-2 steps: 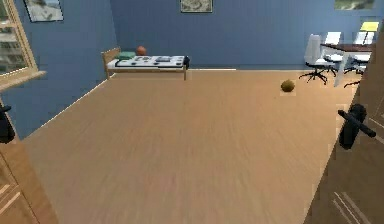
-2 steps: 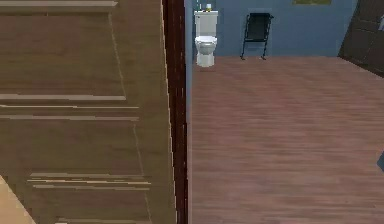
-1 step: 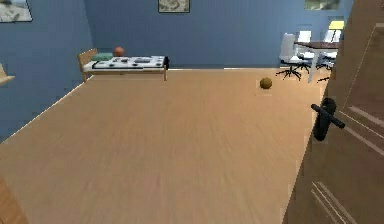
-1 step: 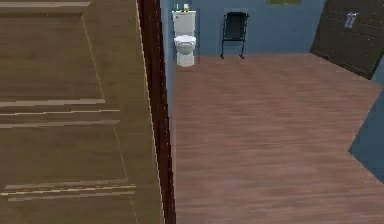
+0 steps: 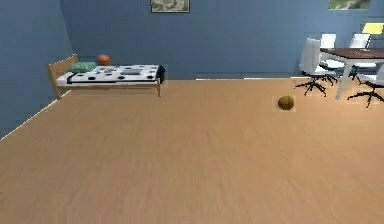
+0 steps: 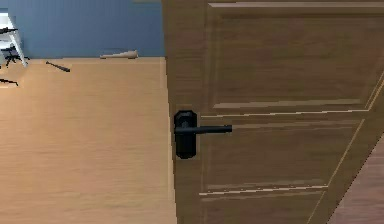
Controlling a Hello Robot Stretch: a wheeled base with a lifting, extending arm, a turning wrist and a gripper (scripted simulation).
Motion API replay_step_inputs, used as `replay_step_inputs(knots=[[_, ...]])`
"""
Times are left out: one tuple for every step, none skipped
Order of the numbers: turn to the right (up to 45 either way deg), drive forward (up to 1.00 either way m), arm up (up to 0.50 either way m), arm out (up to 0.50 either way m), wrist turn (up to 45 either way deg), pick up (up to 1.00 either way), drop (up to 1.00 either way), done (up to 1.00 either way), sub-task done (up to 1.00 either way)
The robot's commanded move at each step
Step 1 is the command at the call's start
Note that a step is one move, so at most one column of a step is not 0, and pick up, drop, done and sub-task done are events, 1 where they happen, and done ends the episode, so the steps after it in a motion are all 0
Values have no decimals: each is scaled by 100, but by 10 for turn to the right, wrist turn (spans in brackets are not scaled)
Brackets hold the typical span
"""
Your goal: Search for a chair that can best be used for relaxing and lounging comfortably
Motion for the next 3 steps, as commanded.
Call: replay_step_inputs(knots=[[60, 0, 0, 0, 0, 0, 0, 0, 0], [0, 15, 0, 0, 0, 0, 0, 0, 0], [390, 0, 0, 0, 0, 0, 0, 0, 0]])
